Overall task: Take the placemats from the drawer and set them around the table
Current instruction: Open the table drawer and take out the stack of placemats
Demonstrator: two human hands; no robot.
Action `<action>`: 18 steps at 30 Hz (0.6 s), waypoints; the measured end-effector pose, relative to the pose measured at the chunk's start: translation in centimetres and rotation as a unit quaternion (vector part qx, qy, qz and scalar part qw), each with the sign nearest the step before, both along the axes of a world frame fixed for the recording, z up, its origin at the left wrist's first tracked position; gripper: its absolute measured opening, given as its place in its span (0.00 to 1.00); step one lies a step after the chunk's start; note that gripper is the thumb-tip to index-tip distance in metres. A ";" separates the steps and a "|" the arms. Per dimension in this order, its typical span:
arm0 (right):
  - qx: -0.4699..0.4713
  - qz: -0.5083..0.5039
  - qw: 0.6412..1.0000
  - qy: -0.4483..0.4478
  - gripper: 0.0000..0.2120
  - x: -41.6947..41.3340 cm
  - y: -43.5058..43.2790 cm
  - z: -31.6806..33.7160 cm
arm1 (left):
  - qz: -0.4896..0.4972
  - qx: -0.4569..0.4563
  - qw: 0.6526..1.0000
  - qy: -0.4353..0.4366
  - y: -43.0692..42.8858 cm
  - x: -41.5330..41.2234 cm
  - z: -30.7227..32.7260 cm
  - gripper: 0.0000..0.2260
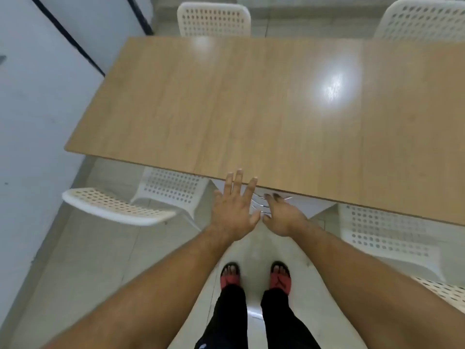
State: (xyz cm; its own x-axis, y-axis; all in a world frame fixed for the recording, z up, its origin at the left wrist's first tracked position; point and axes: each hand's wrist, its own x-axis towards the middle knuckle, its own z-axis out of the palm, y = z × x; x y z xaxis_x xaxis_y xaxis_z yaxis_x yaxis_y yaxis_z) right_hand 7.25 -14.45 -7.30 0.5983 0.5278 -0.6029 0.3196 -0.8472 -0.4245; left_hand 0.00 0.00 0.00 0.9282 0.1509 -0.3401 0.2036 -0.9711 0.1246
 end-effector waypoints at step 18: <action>-0.101 0.020 0.995 -0.015 0.21 -4.6 2.0 1.9 | -0.009 -0.046 0.999 0.018 1.3 -1.6 -4.3 0.31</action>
State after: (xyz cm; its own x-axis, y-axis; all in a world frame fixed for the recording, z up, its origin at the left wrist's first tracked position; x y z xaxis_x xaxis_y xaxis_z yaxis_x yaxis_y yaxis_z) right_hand 2.64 -12.46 -5.38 0.5976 0.4214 -0.6821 0.3652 -0.9004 -0.2362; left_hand -1.60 1.28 -4.33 0.9170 0.1015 -0.3857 0.1927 -0.9595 0.2057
